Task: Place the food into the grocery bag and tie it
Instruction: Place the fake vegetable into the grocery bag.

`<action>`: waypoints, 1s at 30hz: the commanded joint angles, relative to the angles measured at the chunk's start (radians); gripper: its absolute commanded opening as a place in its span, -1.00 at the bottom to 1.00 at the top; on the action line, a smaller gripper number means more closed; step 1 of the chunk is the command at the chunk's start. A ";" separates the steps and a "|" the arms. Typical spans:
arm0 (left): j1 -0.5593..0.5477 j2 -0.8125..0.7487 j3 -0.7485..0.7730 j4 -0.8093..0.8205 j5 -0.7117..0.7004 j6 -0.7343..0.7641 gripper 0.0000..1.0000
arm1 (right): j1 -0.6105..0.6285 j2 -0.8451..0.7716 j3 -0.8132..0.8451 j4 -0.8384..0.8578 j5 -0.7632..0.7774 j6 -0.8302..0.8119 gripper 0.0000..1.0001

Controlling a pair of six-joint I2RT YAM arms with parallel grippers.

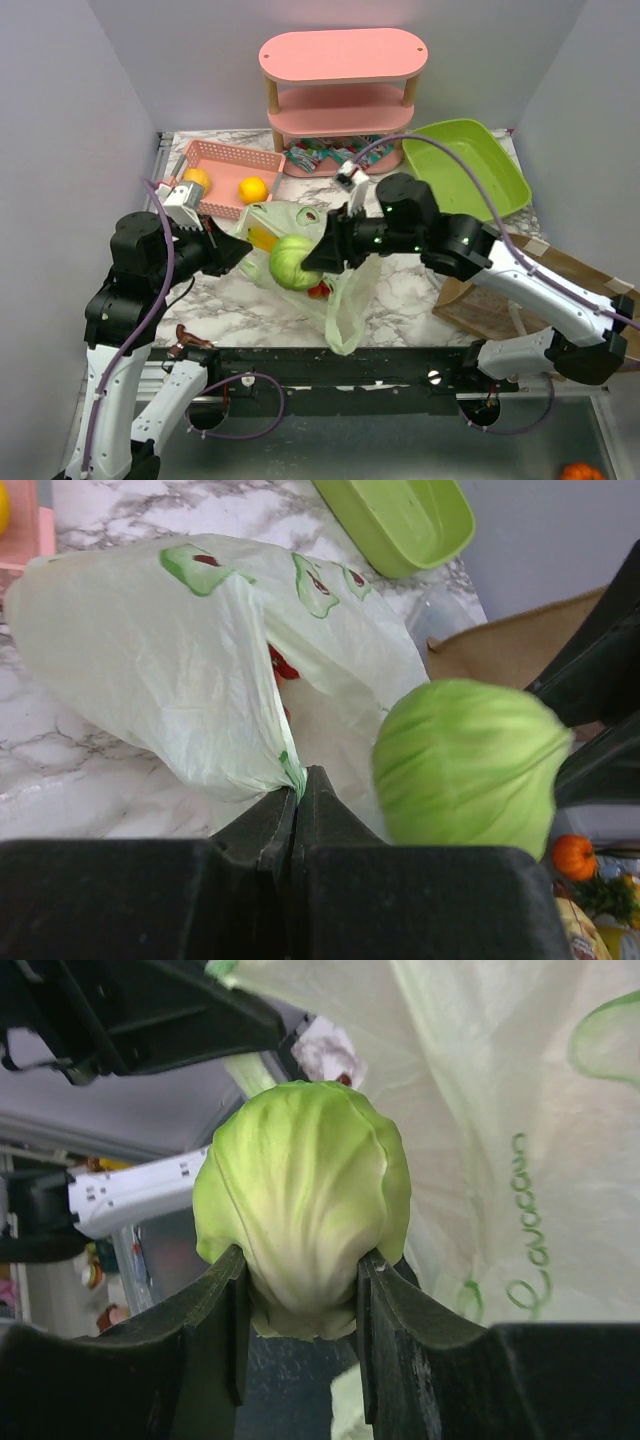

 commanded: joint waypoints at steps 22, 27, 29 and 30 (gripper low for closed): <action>-0.160 0.041 0.090 -0.127 -0.074 0.007 -1.00 | 0.306 0.328 0.190 -0.186 0.646 0.042 -0.40; -0.160 0.035 0.105 -0.152 -0.075 0.021 -1.00 | 0.306 0.382 0.232 -0.240 0.744 0.046 -0.40; -0.160 0.032 0.110 -0.161 -0.073 0.025 -1.00 | 0.307 0.409 0.261 -0.296 0.819 0.071 -0.39; -0.160 0.030 0.110 -0.161 -0.074 0.026 -1.00 | 0.306 0.424 0.283 -0.325 0.863 0.083 -0.39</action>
